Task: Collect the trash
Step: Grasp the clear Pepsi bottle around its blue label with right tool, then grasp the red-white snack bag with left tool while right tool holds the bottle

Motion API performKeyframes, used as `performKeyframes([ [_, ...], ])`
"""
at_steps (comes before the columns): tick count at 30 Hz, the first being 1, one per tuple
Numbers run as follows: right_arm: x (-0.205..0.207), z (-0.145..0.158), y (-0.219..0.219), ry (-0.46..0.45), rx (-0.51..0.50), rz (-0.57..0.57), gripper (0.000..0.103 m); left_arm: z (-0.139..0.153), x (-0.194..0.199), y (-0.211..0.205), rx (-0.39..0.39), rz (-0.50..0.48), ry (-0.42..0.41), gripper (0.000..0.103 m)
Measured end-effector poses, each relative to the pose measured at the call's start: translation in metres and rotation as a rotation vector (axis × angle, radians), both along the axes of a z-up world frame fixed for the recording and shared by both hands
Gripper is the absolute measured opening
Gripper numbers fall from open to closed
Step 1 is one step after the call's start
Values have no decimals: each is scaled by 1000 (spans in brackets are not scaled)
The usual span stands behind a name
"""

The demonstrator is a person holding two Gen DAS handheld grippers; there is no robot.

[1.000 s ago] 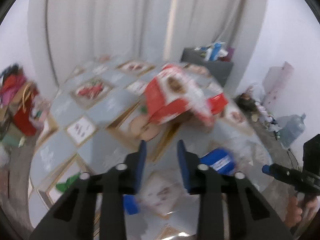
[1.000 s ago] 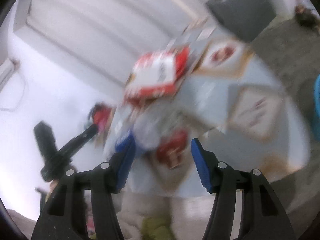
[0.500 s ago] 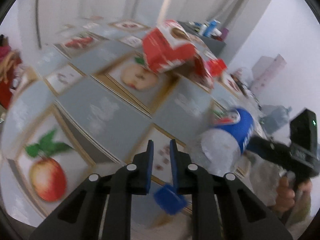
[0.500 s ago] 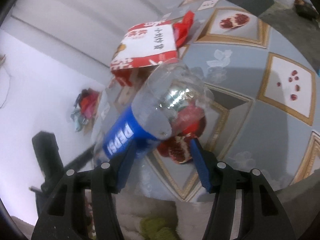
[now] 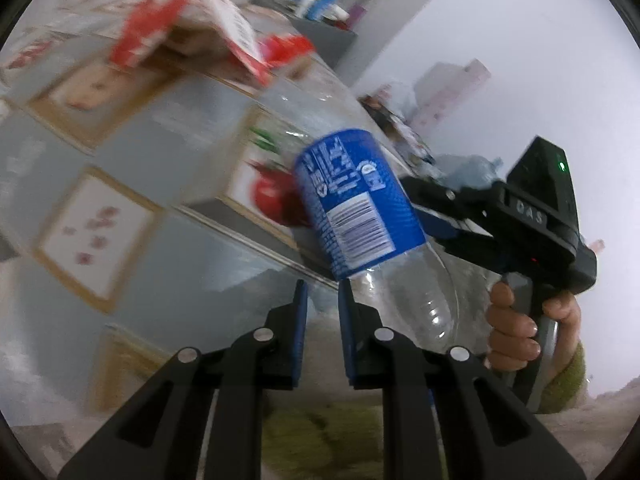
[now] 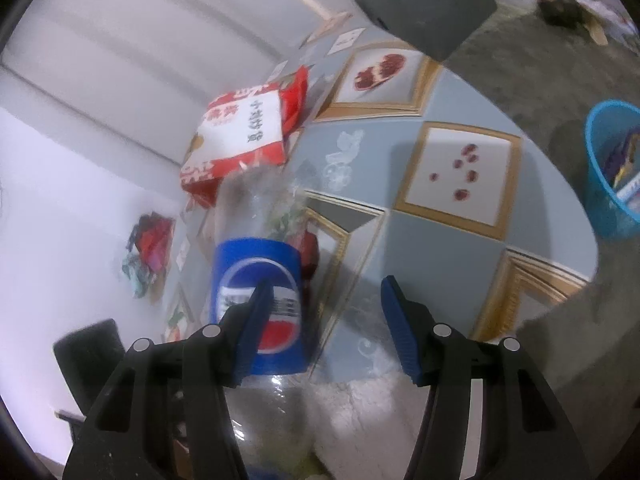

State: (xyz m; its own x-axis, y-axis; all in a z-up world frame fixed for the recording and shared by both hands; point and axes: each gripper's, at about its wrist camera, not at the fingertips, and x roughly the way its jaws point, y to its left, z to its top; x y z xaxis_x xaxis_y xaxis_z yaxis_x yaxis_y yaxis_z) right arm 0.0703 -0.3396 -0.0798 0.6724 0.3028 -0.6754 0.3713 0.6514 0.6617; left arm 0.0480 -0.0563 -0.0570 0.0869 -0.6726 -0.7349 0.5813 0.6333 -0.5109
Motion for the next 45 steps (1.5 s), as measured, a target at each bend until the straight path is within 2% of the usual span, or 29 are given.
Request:
performKeyframes([
  [4, -4, 0, 1, -15, 43, 8, 56, -6, -9, -17, -4, -45, 25, 14],
  [7, -7, 1, 3, -25, 69, 29, 58, -8, -10, -20, -5, -43, 35, 14],
  [10, -8, 3, 7, -36, 84, 60, 62, -5, -7, -16, -10, -15, 30, 14],
  [17, -7, 0, 18, -57, 146, 150, 63, 6, 10, -8, -21, 64, 0, 14],
  [27, 11, -15, 17, -50, 223, 148, 63, 6, 12, -28, -23, 48, -11, 14],
  [30, 10, -19, 11, -56, 238, 131, 57, 6, 18, -31, -18, 52, -20, 14],
  [33, 10, -21, 3, -70, 264, 105, 56, 6, 24, -34, -20, 51, -21, 14],
  [38, 10, -19, -15, -97, 262, 66, 56, 17, 39, -29, -25, 93, -86, 14],
  [41, 17, -11, -23, -105, 200, 55, 56, 31, 58, -20, -48, 165, -151, 16],
  [42, 20, -10, -24, -103, 190, 54, 56, 35, 65, -17, -62, 194, -164, 21],
  [43, 23, -10, -27, -101, 191, 49, 56, 40, 73, -12, -80, 234, -173, 31],
  [45, 26, -11, -28, -99, 198, 44, 56, 47, 91, -3, -133, 315, -186, 39],
])
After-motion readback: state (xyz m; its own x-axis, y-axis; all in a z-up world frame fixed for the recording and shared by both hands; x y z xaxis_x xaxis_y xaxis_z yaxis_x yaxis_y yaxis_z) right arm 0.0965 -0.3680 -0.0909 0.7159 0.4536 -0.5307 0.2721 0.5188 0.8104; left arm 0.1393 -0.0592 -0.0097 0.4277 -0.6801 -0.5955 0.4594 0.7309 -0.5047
